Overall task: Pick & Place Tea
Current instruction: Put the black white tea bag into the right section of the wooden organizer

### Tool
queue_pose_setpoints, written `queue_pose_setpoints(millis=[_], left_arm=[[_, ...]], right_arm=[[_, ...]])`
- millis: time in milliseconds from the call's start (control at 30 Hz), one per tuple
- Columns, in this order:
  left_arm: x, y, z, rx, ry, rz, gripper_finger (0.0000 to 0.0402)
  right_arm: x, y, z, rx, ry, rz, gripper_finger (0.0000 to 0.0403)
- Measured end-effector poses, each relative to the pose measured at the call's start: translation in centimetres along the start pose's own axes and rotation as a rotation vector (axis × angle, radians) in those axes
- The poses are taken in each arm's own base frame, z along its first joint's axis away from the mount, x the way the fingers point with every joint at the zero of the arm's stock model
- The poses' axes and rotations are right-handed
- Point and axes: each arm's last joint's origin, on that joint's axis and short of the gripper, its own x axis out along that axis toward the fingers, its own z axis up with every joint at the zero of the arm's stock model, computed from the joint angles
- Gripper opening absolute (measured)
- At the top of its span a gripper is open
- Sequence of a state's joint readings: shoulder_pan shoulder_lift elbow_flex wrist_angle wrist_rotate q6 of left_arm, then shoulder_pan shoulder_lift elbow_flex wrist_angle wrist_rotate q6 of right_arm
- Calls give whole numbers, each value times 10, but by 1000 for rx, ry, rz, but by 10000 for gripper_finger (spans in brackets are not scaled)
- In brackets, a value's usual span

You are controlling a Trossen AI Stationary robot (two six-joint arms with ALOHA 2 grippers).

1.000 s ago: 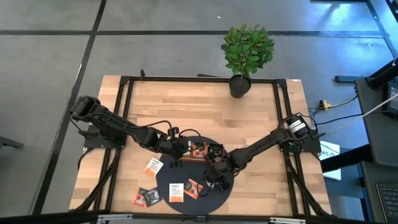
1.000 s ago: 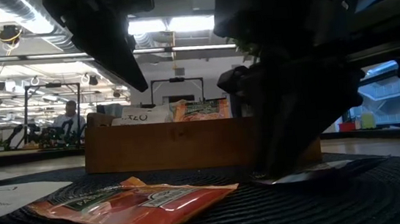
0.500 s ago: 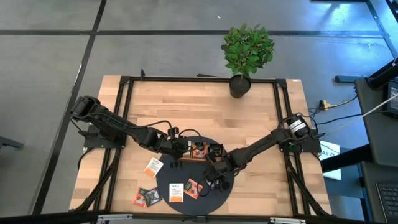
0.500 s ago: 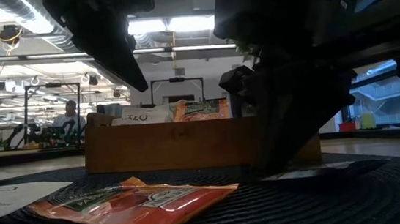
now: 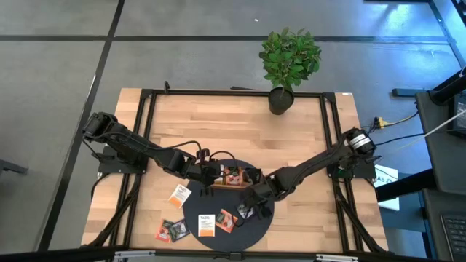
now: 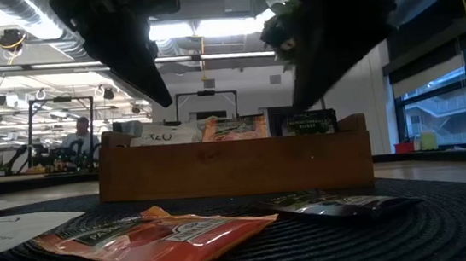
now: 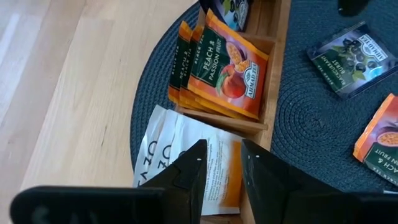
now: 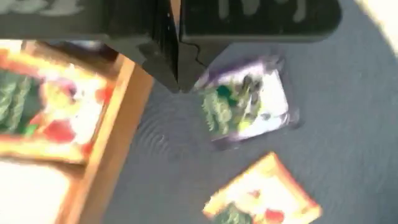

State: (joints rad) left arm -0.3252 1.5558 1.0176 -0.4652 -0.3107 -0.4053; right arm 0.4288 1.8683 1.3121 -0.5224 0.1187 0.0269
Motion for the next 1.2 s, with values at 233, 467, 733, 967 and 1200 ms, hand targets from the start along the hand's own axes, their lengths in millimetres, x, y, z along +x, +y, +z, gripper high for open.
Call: queue_pose_setpoints(millis=[233,467,733,967,1200], left_arm=[[0,0,1,-5,-12,-4,95],[0,-1,2,-8,-22,-9,95],[0,-1,3,-9,-25,-10,95],[0,-1,3,-9,-25,-10,95],[0,-1,3,-9,-26,-9,95]], right_arm=[[2,13,4,26,-38,249,28],[11,17,4,-66,-91,251,62],[16,9,1,-23,-96,219,93],[16,10,5,37,-135,226,95],[16,8,5,148,-125,158,162]])
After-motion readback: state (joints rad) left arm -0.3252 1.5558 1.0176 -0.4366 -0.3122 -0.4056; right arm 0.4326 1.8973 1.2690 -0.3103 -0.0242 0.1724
